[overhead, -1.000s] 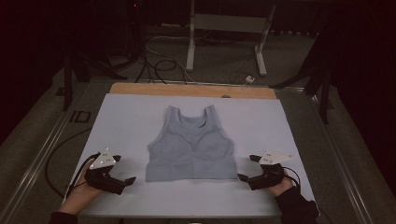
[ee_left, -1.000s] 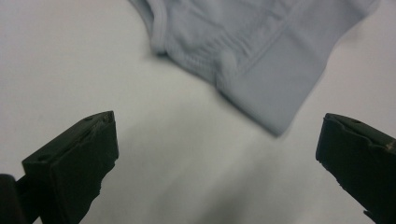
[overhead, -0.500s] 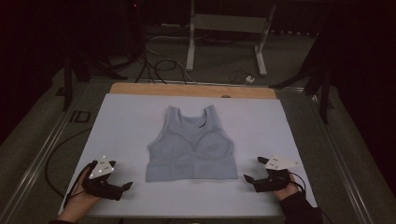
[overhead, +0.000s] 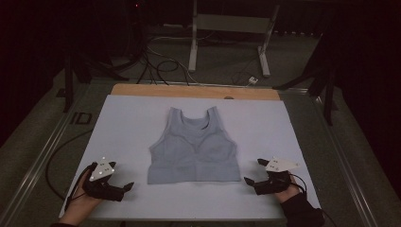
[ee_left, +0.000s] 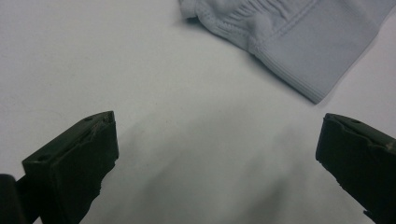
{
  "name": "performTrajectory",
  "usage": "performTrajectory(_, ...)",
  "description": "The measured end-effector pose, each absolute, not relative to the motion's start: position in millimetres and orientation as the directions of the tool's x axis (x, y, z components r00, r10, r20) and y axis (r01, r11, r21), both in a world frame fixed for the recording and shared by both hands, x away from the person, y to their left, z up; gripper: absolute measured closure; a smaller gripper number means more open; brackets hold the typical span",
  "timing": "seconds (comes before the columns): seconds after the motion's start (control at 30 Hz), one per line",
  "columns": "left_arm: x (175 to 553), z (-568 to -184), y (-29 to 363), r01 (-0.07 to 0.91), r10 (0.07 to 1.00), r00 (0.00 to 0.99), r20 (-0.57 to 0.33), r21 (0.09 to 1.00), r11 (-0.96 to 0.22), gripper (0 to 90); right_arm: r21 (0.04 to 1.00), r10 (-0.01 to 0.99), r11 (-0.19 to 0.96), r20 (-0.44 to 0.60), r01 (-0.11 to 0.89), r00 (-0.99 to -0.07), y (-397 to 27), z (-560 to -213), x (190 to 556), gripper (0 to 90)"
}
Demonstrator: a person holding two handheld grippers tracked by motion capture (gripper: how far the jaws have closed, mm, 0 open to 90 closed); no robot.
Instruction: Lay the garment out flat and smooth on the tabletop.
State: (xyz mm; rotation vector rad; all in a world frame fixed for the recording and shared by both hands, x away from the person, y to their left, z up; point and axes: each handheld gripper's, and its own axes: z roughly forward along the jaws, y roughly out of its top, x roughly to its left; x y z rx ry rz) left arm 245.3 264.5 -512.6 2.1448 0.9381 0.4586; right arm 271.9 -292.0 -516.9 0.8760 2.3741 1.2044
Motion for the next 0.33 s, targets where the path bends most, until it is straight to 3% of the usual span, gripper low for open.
performTrajectory(0.33, 244.8, -512.0, 264.0, 0.479, 0.74, 0.672, 0.021, 0.75, -0.456, 0.0, 0.807, 0.657, 0.453, -0.016, 0.378, -0.754, -292.0, -516.5, 270.4, 9.7)
